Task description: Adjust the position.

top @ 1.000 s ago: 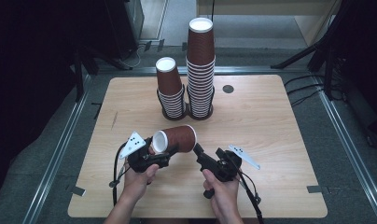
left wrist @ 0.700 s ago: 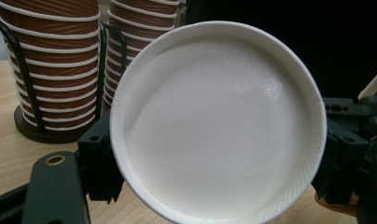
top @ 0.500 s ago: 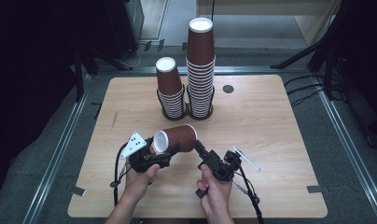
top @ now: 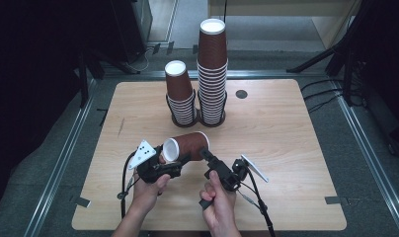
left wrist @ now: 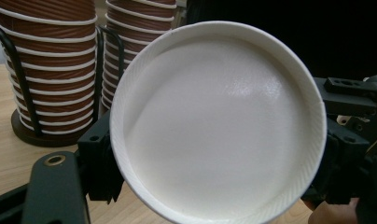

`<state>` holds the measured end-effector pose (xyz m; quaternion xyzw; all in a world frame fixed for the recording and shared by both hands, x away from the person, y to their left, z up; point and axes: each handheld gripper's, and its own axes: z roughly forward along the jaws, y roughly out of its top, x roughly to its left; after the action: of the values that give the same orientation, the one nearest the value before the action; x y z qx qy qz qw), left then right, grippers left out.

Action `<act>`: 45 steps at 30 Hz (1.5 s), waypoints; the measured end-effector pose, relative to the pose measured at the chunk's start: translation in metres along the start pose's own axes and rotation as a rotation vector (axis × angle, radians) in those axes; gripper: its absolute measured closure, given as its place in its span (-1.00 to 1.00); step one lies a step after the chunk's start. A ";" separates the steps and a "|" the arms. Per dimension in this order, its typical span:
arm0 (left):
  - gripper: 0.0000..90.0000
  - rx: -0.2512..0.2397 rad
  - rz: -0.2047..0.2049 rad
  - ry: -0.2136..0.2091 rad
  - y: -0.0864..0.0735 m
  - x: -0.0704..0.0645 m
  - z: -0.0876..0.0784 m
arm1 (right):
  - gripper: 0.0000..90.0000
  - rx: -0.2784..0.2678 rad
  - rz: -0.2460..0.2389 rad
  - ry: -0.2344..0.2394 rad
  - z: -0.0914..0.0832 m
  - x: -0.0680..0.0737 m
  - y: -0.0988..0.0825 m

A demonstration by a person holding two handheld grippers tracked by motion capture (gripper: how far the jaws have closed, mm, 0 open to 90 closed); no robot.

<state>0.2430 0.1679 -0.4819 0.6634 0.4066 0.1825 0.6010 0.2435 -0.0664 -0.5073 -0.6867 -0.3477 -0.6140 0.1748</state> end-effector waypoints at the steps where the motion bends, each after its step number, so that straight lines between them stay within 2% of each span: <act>1: -0.55 -0.001 0.000 0.000 0.000 0.000 0.000 | -0.83 -0.004 0.001 -0.002 0.000 0.001 0.000; 8: -0.55 -0.003 0.003 0.004 0.000 0.000 0.000 | -0.84 -0.009 0.030 0.002 0.002 0.002 0.000; 11: -0.55 -0.007 0.003 0.007 0.000 -0.001 0.000 | -0.93 -0.011 0.047 0.040 0.003 0.001 -0.003; 14: -0.55 -0.009 0.004 0.010 0.000 -0.001 0.000 | -0.93 -0.010 0.072 0.042 0.005 0.001 -0.005; 17: -0.55 -0.009 0.009 0.009 -0.001 -0.002 0.000 | -0.95 0.010 0.129 0.044 0.010 0.000 -0.005; 26: -0.55 -0.013 0.017 0.011 -0.001 -0.004 0.001 | -0.95 0.026 0.206 0.070 0.018 0.001 -0.007; 29: -0.55 -0.016 0.015 0.015 -0.002 -0.005 0.002 | -0.96 0.038 0.256 0.061 0.022 -0.001 -0.008; 32: -0.55 -0.020 0.014 0.022 -0.002 -0.005 0.001 | -0.97 0.035 0.290 0.074 0.025 -0.001 -0.009; 37: -0.55 -0.024 0.021 0.027 -0.002 -0.005 0.000 | -0.98 0.019 0.324 0.082 0.030 0.000 -0.009; 40: -0.54 -0.016 0.032 0.026 -0.003 -0.006 0.002 | -1.00 0.014 0.348 0.103 0.032 -0.001 -0.009; 45: -0.53 -0.004 0.052 0.023 -0.003 -0.009 0.003 | -1.00 0.001 0.364 0.111 0.036 -0.002 -0.010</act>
<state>0.2385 0.1587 -0.4830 0.6705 0.3959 0.2063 0.5926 0.2623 -0.0356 -0.5180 -0.7034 -0.2079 -0.6088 0.3023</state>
